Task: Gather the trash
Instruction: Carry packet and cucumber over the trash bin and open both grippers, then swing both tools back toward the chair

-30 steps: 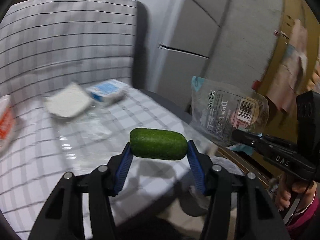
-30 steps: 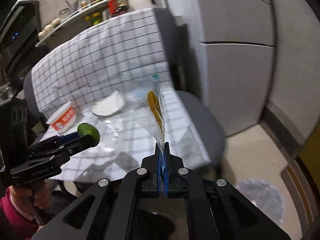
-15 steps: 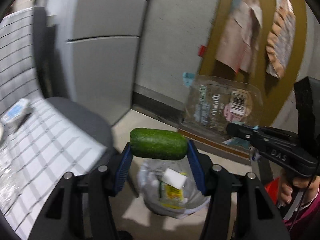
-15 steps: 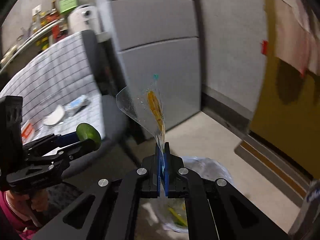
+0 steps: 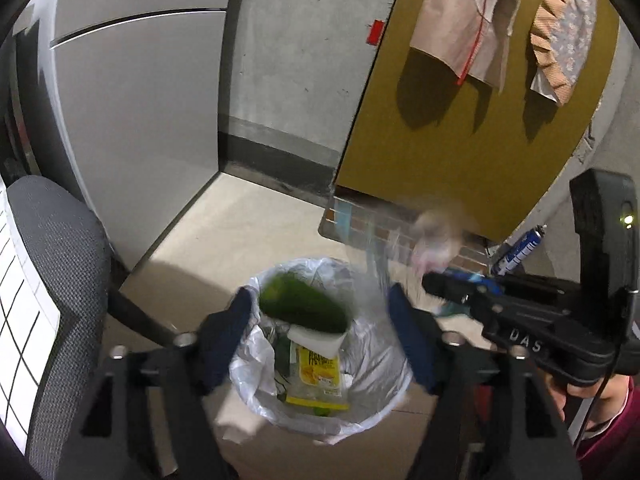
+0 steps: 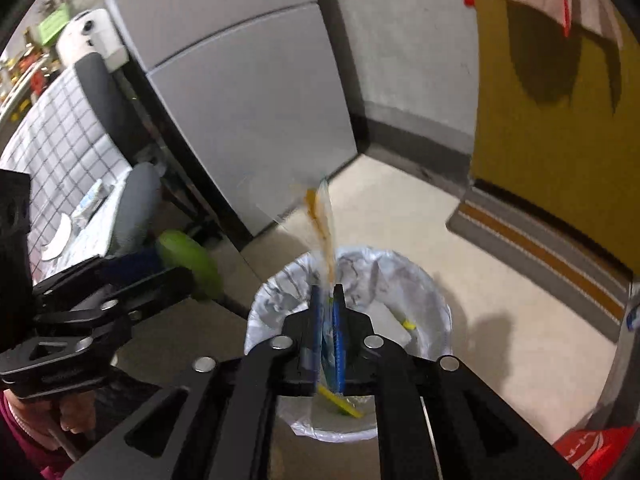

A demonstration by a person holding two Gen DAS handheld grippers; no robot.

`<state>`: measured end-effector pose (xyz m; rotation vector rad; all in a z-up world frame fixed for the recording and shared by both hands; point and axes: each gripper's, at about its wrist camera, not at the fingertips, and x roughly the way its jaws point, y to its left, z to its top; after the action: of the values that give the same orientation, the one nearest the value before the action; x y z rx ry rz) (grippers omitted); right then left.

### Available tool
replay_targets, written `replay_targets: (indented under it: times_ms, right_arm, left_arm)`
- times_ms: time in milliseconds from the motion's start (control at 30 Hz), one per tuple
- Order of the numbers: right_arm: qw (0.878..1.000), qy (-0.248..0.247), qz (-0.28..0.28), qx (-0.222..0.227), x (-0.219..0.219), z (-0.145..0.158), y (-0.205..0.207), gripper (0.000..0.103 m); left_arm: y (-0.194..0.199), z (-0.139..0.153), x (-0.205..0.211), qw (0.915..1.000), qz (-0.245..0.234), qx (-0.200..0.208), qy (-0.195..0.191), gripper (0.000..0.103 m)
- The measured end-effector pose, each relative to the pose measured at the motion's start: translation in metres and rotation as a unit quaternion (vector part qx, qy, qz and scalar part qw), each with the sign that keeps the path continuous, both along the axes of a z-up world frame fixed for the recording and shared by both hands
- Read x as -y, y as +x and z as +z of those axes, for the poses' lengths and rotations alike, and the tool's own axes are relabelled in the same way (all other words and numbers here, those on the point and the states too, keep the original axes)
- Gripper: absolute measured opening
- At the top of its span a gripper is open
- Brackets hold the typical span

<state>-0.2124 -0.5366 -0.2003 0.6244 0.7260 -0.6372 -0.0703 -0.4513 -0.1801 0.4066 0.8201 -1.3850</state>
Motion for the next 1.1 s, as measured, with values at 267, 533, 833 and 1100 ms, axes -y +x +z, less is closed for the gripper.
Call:
replay_targets:
  times_ms: [267, 533, 833, 1100]
  right_arm:
    - [1.0, -0.001, -0.013, 0.012, 0.002, 0.006, -0.002, 0.057]
    - [0.997, -0.037, 0.025, 0.056, -0.024, 0.051, 0.022, 0.057]
    - [0.983, -0.066, 0.15, 0.079, -0.095, 0.098, 0.102, 0.057]
    - [0.953, -0.09, 0.28, 0.078, -0.174, 0.123, 0.2, 0.057]
  left_arm:
    - [0.03, 0.016, -0.026, 0.9989, 0.047, 0.005, 0.0, 0.074]
    - [0.057, 0.041, -0.101, 0.9901, 0.123, 0.066, -0.013, 0.074]
    - [0.101, 0.061, -0.2, 0.9686, 0.234, 0.081, -0.019, 0.074]
    - [0.171, 0.072, -0.305, 0.9264, 0.368, 0.077, -0.013, 0.074]
